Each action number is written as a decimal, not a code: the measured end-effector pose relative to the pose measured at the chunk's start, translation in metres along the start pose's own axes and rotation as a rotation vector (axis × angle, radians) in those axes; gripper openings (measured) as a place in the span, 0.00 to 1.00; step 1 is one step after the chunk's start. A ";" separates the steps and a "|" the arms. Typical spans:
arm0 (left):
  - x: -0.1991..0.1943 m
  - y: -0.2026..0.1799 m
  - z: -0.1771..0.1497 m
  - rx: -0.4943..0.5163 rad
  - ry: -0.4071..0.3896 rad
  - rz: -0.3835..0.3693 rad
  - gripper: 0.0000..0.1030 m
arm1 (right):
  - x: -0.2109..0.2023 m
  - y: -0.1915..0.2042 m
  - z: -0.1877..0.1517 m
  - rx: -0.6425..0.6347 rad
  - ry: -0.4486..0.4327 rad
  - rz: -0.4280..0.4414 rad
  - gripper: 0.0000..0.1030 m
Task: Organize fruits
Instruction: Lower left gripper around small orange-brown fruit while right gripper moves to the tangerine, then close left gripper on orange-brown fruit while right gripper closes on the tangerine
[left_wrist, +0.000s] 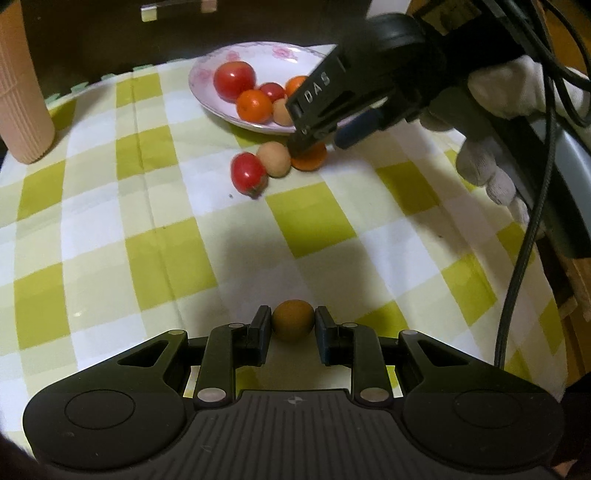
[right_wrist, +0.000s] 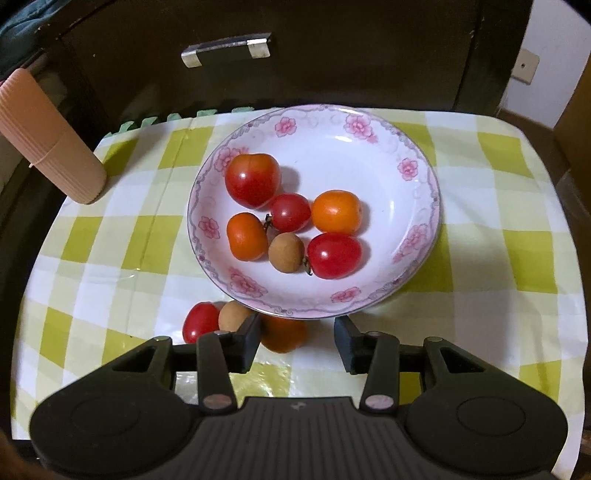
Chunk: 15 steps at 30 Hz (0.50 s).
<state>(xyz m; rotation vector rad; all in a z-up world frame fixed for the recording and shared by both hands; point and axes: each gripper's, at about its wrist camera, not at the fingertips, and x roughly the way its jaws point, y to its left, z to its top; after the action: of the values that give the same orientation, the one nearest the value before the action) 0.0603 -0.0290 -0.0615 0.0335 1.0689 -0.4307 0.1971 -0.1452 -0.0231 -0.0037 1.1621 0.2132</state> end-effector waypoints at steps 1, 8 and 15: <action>0.000 0.001 0.002 -0.005 0.001 -0.001 0.32 | 0.002 0.000 0.001 0.000 0.007 0.005 0.39; 0.007 0.005 0.019 -0.016 -0.005 0.038 0.32 | 0.013 0.002 0.001 -0.004 0.052 0.023 0.39; 0.008 0.018 0.030 -0.046 0.006 0.060 0.32 | 0.014 0.010 0.000 -0.084 0.057 -0.024 0.39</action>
<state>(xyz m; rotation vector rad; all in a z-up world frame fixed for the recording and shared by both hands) 0.0947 -0.0222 -0.0570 0.0266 1.0804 -0.3518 0.2010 -0.1328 -0.0351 -0.0979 1.2083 0.2415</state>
